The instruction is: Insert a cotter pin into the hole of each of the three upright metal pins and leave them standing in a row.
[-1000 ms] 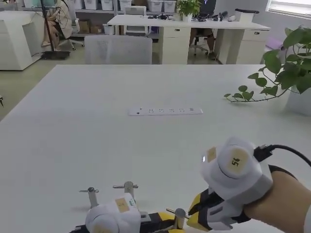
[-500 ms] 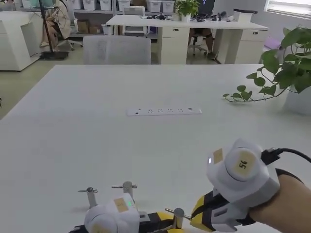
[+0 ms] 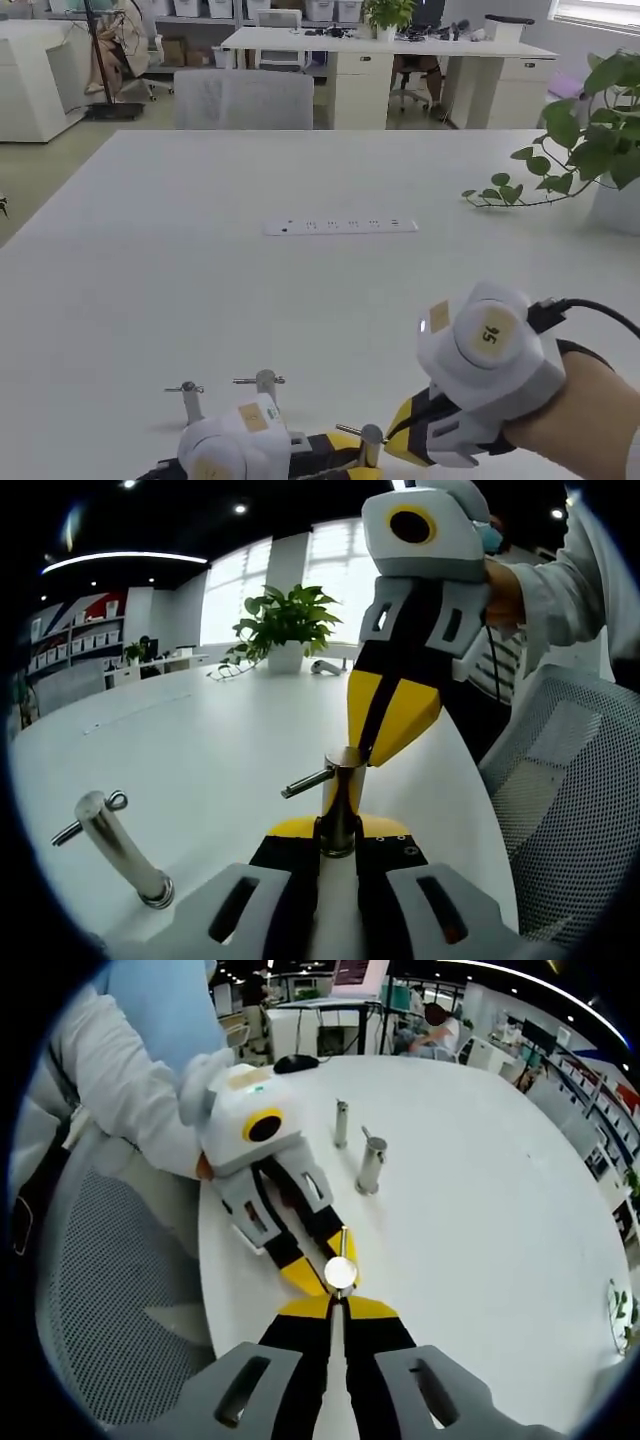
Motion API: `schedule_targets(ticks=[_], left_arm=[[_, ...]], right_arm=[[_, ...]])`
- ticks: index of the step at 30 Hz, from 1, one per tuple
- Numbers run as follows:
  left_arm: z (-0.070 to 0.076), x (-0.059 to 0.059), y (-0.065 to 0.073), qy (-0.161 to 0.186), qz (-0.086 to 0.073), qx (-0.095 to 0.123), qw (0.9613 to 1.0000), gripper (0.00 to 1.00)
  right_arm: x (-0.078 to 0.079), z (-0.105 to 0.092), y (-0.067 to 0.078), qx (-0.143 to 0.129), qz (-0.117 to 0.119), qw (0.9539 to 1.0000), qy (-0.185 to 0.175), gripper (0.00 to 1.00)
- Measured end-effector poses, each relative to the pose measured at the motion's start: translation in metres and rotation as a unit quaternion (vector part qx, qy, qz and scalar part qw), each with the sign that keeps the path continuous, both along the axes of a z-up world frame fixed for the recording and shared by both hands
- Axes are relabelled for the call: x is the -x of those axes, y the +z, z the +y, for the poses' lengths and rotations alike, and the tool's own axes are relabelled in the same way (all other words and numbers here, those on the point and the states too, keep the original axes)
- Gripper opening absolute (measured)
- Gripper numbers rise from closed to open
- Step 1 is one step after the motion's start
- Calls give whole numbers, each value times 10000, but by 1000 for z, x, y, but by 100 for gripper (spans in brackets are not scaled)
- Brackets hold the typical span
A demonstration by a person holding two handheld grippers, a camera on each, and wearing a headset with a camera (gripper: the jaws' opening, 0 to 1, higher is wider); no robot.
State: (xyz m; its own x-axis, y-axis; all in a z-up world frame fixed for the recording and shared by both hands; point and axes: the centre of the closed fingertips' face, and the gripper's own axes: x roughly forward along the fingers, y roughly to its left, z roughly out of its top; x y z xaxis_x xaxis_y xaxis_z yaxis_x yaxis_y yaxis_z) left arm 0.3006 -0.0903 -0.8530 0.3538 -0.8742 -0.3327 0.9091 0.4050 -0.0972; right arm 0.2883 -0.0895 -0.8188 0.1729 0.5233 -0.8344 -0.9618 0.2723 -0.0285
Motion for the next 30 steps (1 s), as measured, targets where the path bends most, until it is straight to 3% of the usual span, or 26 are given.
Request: schedule_targets(ticks=[6,8,10,15,18,21,24,30], left_arm=[[0,1,0,-40,38,-9,10000,12],[1,2,-4,-124,28,-153,9998,13],[-1,4,-5,-198,115,-142,9996,21],[2,5,-3,-262,150,-198,9993,29],[9,5,-1,-255,286,-196,9991,33],[14,16,1,-475,749,-91,9960,36],[27,21,7,-562,632,-251,9961,39],[45,34,22,-724,557,-260,9955,52]], right_arm=[[1,-3,0,-87,50,9999,-114,11],[1,-6,0,-108,65,9998,-134,12],[2,-7,-1,-137,83,9997,-159,13],[6,-10,-3,-231,192,9994,-198,16],[7,-11,-4,-296,222,9990,-230,19],[8,-10,-7,-450,332,9979,-326,23],[10,-9,-12,-484,365,9976,-328,26],[11,-6,-20,-706,485,9955,-408,31]])
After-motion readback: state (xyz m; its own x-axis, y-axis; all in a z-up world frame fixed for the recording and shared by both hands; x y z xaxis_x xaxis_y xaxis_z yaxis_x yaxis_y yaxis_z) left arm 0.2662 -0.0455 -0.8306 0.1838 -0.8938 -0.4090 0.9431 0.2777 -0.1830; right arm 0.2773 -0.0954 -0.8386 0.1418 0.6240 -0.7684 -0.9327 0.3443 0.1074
